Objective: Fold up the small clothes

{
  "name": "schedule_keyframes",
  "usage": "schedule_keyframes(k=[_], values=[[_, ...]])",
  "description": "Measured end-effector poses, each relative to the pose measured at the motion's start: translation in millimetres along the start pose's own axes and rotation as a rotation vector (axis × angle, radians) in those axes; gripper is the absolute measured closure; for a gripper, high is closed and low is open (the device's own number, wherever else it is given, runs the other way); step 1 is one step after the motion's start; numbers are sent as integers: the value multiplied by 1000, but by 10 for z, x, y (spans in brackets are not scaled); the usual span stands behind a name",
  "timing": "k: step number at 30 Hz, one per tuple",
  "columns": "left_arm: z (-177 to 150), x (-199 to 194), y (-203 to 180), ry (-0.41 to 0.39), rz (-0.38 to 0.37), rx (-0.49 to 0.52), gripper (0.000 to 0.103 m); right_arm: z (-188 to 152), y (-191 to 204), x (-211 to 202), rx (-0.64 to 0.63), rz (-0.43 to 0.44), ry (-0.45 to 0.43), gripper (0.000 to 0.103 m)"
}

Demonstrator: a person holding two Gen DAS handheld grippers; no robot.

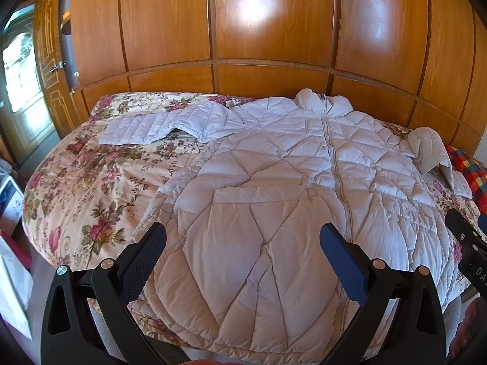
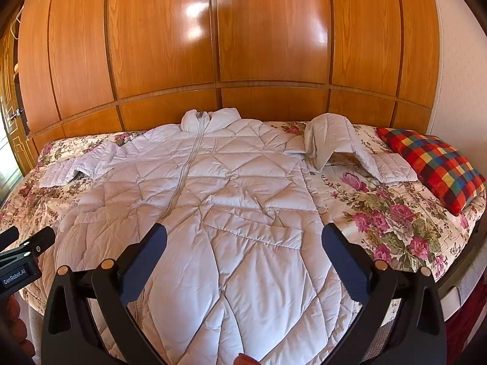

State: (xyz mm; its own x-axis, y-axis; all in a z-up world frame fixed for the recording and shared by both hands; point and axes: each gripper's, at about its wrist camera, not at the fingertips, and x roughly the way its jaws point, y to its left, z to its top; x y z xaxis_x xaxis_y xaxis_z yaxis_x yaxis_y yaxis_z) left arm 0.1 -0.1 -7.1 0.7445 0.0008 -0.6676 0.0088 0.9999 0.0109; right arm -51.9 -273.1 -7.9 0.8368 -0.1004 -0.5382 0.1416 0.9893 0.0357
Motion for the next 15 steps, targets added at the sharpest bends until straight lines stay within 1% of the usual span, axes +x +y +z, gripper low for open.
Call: schedule_keyframes(k=[15], values=[[-2,19,5,13,-3,2,3,5,-13,-12,2,5,1,2]])
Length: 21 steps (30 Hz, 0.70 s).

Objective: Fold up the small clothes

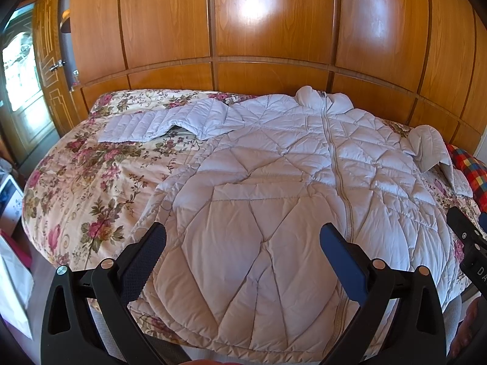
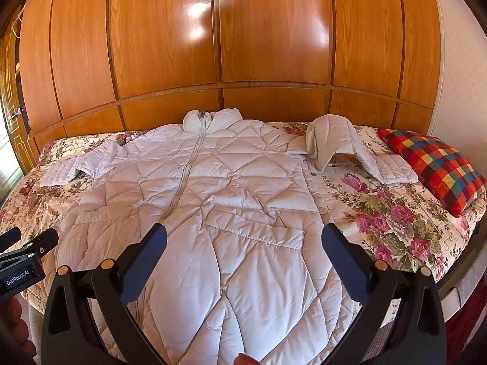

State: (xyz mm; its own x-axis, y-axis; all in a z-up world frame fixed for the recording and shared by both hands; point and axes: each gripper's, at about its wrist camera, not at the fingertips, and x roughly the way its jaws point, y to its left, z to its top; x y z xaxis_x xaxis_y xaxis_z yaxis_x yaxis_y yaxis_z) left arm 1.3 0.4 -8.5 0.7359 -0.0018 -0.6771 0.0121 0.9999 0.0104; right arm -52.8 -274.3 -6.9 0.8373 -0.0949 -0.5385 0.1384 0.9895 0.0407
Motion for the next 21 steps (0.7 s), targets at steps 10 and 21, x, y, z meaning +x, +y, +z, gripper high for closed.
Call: schedule_keyframes(k=[10,21], values=[[-12,4,4,7,1,-3,3,7,10,-10,-2,4,3,2],[-16,7,9,13,2,-3,3,-5,7,6,-2,9,5,2]])
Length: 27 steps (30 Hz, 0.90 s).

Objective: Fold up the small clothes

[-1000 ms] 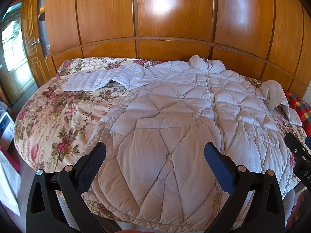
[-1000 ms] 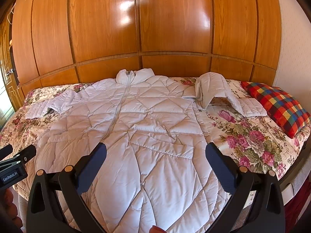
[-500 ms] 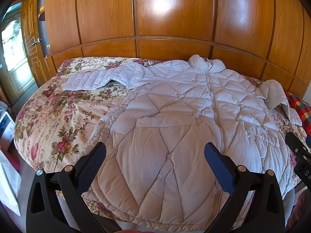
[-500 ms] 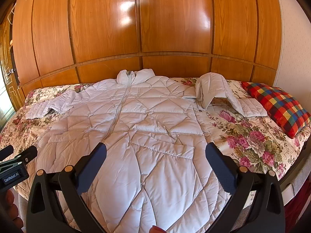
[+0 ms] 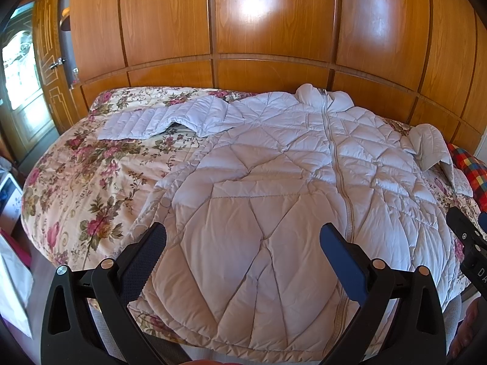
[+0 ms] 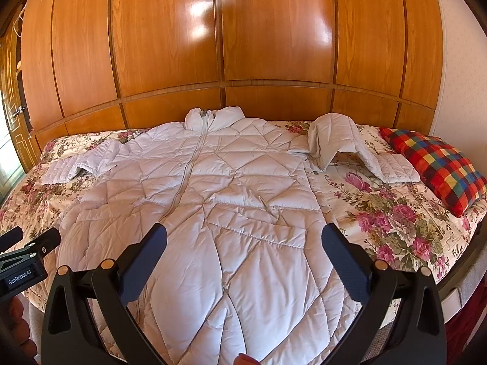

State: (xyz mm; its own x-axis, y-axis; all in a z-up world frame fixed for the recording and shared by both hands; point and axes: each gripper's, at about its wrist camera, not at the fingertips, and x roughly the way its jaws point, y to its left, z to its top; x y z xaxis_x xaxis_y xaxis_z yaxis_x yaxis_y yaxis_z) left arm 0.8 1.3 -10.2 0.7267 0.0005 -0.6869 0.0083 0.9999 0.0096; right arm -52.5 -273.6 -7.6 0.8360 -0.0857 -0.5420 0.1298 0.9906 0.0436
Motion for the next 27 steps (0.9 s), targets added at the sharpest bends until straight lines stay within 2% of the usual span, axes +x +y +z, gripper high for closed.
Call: schedule_keyframes(k=[22,27], values=[[2,40,-19,14,2,-2,3,-7,4,13,-1,3,15,2],[7,65,-30,9,-22,-6,3,16,-49,55,27,48,3,2]])
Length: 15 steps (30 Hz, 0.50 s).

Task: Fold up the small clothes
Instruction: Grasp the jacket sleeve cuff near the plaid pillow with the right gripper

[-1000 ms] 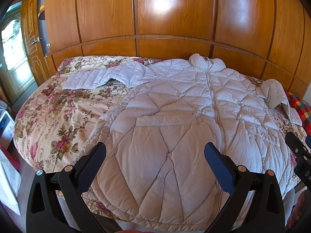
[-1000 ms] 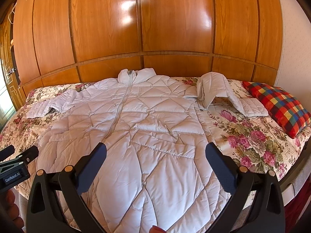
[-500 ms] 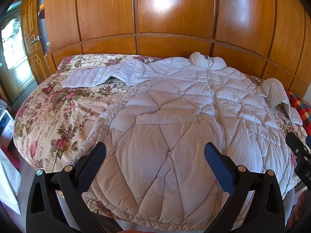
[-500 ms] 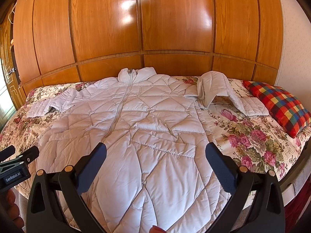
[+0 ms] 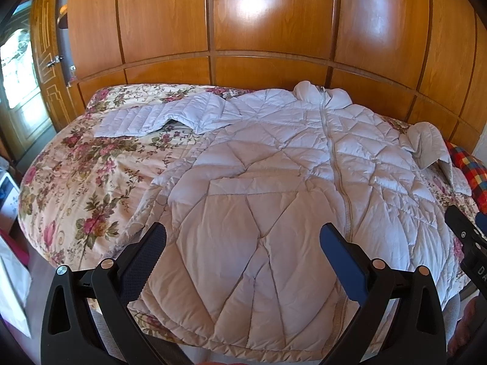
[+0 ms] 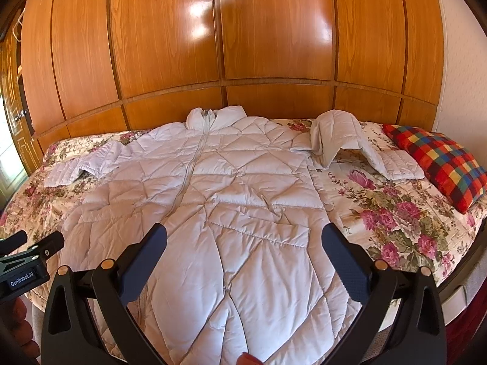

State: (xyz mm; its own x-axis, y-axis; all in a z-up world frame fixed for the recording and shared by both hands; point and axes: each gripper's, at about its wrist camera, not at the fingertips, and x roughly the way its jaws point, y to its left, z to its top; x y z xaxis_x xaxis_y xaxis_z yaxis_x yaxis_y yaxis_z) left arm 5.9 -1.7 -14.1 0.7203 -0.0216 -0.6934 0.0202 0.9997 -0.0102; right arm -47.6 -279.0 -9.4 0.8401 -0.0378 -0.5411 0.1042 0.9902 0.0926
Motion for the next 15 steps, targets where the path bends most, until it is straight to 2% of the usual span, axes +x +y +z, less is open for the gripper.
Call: schedule_keyframes(k=[2,3,5,7,9,12,15], values=[[1,27,14,-3,-26,-4,3,10,-56,17,12,81,-26,2],[-3,38,18,-4,-38,-3,3,10,-84,25,23,99,-38,2],[-46,68,53,-17,-106,-8,3,6,-195,63,85,105,-53,2],[-81,80,72,-33,-148,-20,3,17,-301,148,131,119,-9,2],[-89,138,44,-18,-137,-8,3,13,-414,259,145,95,51,2],[-84,253,28,17,-172,15,3,-13,-613,349,180,86,82,2],[-44,401,77,48,-201,-14,3,5,-987,478,271,86,99,2]])
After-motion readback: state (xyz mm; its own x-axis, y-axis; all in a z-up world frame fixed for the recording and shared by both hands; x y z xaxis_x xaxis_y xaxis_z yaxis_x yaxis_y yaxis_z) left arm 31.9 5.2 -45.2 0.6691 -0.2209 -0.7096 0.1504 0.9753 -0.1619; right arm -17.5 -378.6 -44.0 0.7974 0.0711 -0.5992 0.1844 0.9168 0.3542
